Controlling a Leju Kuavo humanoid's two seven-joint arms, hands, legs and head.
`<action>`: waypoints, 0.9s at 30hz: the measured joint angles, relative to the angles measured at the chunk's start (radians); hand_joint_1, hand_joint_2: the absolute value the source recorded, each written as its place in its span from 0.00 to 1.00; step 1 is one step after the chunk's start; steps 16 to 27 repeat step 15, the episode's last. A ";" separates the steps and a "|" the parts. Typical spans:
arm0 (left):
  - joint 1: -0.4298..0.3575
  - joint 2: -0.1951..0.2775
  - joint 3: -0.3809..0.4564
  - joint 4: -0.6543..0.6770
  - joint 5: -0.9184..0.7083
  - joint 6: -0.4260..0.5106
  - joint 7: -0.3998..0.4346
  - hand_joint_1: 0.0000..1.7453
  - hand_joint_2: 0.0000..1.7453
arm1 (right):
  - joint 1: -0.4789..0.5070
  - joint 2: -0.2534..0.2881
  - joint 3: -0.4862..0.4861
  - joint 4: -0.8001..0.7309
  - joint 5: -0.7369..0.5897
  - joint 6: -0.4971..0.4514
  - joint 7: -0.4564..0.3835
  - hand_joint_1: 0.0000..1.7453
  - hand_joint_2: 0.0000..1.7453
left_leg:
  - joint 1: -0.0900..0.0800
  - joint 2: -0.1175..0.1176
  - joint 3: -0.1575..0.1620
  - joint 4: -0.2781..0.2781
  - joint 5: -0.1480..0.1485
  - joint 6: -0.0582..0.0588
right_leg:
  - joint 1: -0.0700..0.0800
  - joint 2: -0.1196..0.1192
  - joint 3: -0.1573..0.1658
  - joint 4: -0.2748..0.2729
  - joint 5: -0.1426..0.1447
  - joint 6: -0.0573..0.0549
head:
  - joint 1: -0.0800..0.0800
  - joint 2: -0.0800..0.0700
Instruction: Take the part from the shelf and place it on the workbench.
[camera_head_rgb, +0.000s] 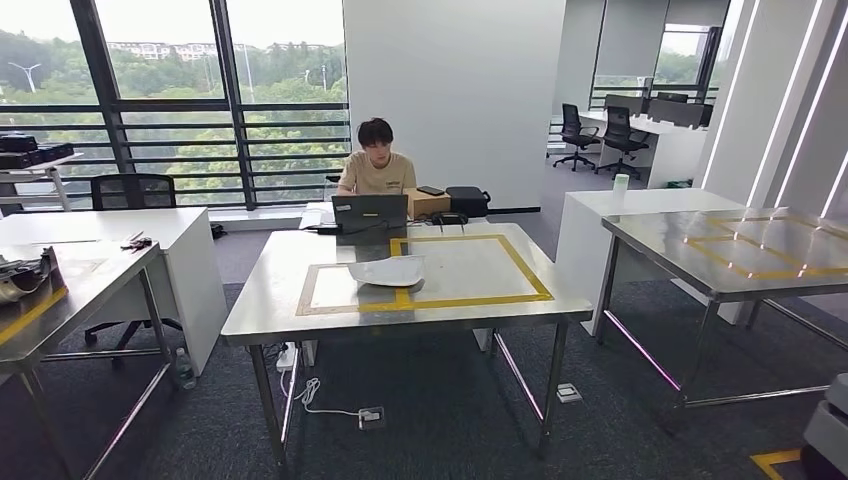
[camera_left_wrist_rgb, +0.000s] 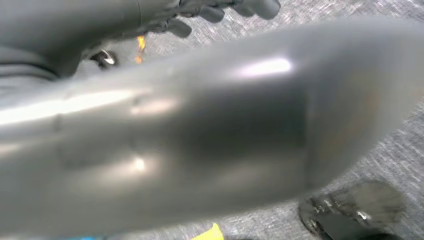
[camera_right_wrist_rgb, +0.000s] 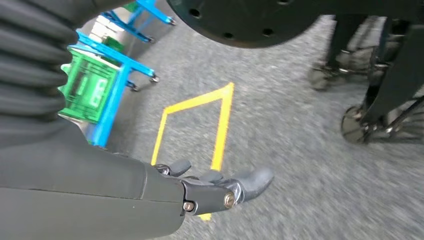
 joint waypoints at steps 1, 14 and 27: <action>-0.010 -0.005 -0.002 -0.001 -0.003 -0.001 0.003 0.00 0.00 | -0.001 0.001 0.000 0.000 -0.001 0.003 0.004 0.00 1.00 | -0.001 0.000 -0.020 0.002 0.014 0.000 | -0.001 0.000 -0.008 0.062 -0.035 0.003 | 0.000 0.000; 0.045 -0.001 -0.001 0.014 0.024 -0.031 0.059 0.00 0.00 | -0.013 0.002 0.000 0.000 -0.003 0.001 0.032 0.00 1.00 | 0.008 -0.001 -0.168 0.096 0.028 -0.059 | 0.005 -0.008 0.195 -0.174 0.027 -0.056 | -0.001 0.000; 0.045 0.000 -0.001 0.014 0.022 -0.032 0.059 0.00 0.00 | -0.014 0.003 0.000 0.000 -0.003 0.001 0.026 0.00 1.00 | 0.009 -0.004 -0.175 0.115 0.001 -0.061 | 0.005 -0.008 0.189 -0.174 0.033 -0.059 | -0.002 0.000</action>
